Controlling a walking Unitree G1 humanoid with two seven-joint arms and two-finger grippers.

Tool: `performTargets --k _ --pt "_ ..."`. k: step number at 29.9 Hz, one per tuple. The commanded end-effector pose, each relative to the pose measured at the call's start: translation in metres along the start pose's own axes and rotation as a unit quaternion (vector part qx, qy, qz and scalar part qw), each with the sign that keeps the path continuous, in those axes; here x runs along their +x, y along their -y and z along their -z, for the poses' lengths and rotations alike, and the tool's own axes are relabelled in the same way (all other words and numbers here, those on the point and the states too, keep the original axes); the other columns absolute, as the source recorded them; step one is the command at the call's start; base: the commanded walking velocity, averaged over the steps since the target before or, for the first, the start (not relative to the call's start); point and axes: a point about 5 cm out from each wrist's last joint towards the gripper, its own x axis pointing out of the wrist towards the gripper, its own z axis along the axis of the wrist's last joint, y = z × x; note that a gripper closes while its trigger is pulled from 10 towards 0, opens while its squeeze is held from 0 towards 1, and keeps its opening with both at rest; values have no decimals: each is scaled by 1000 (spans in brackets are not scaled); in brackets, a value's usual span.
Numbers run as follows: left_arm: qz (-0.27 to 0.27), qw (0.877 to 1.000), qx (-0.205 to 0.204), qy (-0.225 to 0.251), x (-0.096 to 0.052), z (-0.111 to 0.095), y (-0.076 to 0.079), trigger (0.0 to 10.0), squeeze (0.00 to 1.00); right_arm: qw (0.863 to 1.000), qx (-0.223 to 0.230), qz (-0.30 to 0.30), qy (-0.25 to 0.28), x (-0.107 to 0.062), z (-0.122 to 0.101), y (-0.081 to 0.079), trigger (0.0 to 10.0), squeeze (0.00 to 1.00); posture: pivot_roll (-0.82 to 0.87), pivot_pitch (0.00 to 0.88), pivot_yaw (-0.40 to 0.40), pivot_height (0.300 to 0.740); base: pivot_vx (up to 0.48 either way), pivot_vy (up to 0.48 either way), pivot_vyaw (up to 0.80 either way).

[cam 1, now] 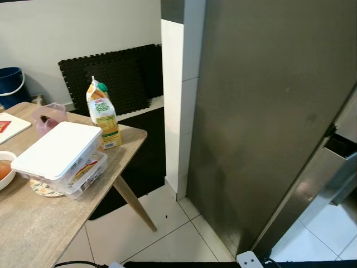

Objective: Restocking fridge

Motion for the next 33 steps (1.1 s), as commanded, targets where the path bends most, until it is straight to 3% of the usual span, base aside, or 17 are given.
performTargets --k 1,9,16,33 --pt "-9 1000 -22 1 0 -1 -1 10000 0 1000 4 -1 -4 0 4 -1 10000 0 -39 0 27 740 0 0 0" --pt "-9 998 -52 -14 -1 11 1 10000 0 1000 8 -16 -7 1 7 -14 10000 0 -21 0 16 740 34 0 0" --pt "-7 998 -55 -27 -2 20 3 10000 0 1000 15 -14 -1 2 2 -15 10000 0 -17 0 26 740 307 0 0" --pt "-12 997 -69 -13 0 12 6 10000 0 1000 24 -7 5 2 -3 -11 10000 0 -14 0 18 740 292 0 0"
